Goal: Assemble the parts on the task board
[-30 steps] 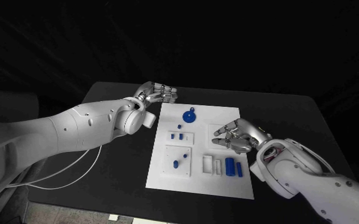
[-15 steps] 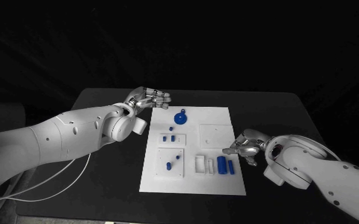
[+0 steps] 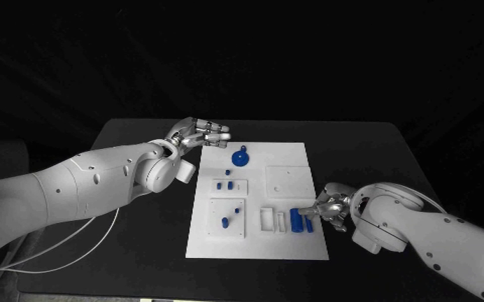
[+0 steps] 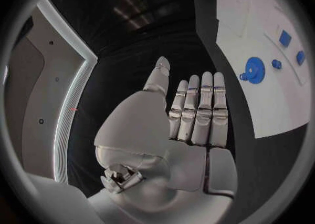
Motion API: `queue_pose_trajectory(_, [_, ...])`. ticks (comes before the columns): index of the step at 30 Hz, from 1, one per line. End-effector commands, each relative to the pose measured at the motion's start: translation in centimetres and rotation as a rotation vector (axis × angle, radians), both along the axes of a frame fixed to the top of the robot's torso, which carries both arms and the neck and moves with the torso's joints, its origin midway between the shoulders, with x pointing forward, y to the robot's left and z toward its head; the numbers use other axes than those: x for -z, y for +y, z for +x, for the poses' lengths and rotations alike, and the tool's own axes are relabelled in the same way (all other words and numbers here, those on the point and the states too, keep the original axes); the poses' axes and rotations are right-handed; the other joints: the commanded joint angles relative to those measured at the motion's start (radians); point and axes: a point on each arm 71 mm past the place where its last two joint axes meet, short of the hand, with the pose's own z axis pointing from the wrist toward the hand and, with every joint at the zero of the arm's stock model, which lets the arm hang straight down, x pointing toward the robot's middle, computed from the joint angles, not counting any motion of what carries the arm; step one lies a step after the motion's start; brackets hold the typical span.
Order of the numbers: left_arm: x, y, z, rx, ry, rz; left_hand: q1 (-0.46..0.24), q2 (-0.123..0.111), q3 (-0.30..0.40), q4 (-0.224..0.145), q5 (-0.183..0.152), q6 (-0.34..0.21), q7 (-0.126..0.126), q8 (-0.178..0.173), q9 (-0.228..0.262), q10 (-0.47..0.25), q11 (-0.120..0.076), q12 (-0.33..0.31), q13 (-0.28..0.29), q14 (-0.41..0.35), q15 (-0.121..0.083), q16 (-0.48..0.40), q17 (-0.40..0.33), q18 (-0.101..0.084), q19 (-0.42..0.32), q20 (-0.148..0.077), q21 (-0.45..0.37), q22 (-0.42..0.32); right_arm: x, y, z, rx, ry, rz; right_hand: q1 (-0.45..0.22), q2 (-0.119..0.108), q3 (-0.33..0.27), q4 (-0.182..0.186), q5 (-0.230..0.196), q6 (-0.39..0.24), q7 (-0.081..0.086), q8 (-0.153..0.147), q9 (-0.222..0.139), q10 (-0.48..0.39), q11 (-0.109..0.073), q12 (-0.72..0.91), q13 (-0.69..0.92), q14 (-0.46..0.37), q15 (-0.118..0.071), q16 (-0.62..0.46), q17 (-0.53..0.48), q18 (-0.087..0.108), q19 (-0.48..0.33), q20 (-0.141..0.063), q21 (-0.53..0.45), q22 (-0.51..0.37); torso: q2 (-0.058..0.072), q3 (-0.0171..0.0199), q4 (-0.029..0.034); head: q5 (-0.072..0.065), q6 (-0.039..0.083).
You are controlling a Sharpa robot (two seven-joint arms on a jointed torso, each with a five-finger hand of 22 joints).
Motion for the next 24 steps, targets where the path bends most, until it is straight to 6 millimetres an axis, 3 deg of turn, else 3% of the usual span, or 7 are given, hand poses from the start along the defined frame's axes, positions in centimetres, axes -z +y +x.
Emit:
queue_pose_trajectory(1, [-0.2, -0.4, -0.1, 0.029, -0.015, -0.016, 0.005, 0.007, -0.006, -0.001, -0.003, -0.005, 0.001, 0.003, 0.001, -0.003, 0.003, -0.002, 0.001, 0.002, -0.001, -0.005, 0.001, -0.014, 0.006, 0.0, 0.005, -0.014, 0.3, 0.2, 0.0, 0.001, 0.002, -0.043, -0.001, -0.011, 0.0, 0.002, -0.006, -0.008, 0.002, -0.003, -0.001, 0.006, -0.001, -0.004, 0.004, 0.006, 0.0, -0.001, 0.005, -0.02, 0.056, 0.0, 0.007, 0.072, 0.001, 0.0003, 0.0001, 0.0, -0.002])
queue_pose_trajectory(4, [-0.2, -0.4, -0.1, 0.03, -0.015, -0.019, 0.002, 0.01, -0.005, 0.002, -0.002, -0.004, 0.0, 0.003, 0.001, -0.006, 0.004, -0.002, 0.001, 0.001, -0.001, -0.005, 0.001, -0.014, 0.013, 0.001, 0.008, -0.046, 0.6, 0.7, -0.1, -0.004, 0.002, -0.042, 0.001, -0.016, 0.002, 0.002, -0.006, -0.012, 0.003, -0.004, -0.002, 0.007, 0.0, -0.003, 0.008, 0.007, 0.001, 0.0, 0.01, -0.02, 0.056, 0.0, 0.008, 0.073, 0.001, 0.0005, -0.0004, 0.001, -0.005])
queue_pose_trajectory(24, [-0.1, -0.4, -0.1, 0.028, -0.003, -0.014, -0.004, 0.002, -0.002, 0.004, 0.001, -0.008, 0.003, 0.003, 0.001, -0.015, 0.008, -0.002, 0.001, 0.002, 0.0, -0.005, 0.002, -0.016, 0.01, 0.002, 0.007, -0.062, 3.1, 2.7, -0.4, -0.033, -0.027, -0.096, 0.014, -0.035, 0.016, -0.008, -0.006, -0.019, 0.006, -0.003, -0.006, 0.004, 0.002, -0.022, 0.019, 0.009, 0.002, -0.006, 0.029, -0.019, 0.055, 0.002, 0.012, 0.076, 0.0, -0.0003, -0.0006, 0.007, -0.013])
